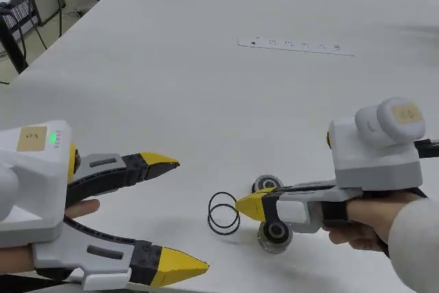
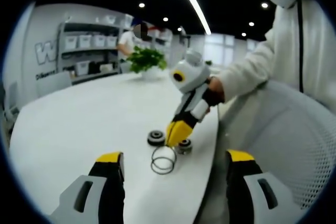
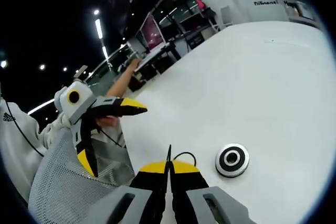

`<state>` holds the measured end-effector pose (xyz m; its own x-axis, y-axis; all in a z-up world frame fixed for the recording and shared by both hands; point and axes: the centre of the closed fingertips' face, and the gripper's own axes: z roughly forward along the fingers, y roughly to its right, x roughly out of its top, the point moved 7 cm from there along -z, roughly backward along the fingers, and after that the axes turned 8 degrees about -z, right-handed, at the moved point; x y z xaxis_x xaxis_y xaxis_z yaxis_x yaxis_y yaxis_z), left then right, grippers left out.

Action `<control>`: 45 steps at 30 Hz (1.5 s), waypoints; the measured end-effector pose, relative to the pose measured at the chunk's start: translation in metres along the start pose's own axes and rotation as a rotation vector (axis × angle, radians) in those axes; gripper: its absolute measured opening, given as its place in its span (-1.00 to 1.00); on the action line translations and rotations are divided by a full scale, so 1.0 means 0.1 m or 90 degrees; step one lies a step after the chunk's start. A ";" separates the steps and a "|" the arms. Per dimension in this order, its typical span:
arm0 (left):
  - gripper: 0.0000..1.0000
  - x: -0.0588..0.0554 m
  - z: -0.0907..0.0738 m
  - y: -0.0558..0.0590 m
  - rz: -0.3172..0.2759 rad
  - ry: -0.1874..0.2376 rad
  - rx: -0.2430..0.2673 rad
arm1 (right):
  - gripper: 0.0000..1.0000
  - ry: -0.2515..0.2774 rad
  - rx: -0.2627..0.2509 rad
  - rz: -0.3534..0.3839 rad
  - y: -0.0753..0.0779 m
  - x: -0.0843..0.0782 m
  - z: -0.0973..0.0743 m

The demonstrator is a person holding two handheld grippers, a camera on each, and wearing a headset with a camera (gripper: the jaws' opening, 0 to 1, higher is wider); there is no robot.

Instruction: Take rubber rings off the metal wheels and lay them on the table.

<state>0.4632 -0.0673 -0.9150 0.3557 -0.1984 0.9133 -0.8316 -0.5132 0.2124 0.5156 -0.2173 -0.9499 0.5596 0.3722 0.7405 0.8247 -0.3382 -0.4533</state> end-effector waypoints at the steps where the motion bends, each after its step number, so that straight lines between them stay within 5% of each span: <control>1: 0.60 -0.01 0.01 0.01 -0.007 0.002 -0.005 | -1.00 -0.004 0.000 -0.003 -0.01 -0.01 0.01; 45: 0.52 -0.03 0.03 0.04 -0.015 -0.007 -0.022 | -1.00 -0.044 -0.038 -0.030 0.12 -0.10 0.08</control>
<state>0.4604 -0.0713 -0.9179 0.3804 -0.1956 0.9039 -0.8370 -0.4885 0.2466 0.5206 -0.2184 -0.9674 0.5257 0.4467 0.7240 0.8453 -0.3693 -0.3860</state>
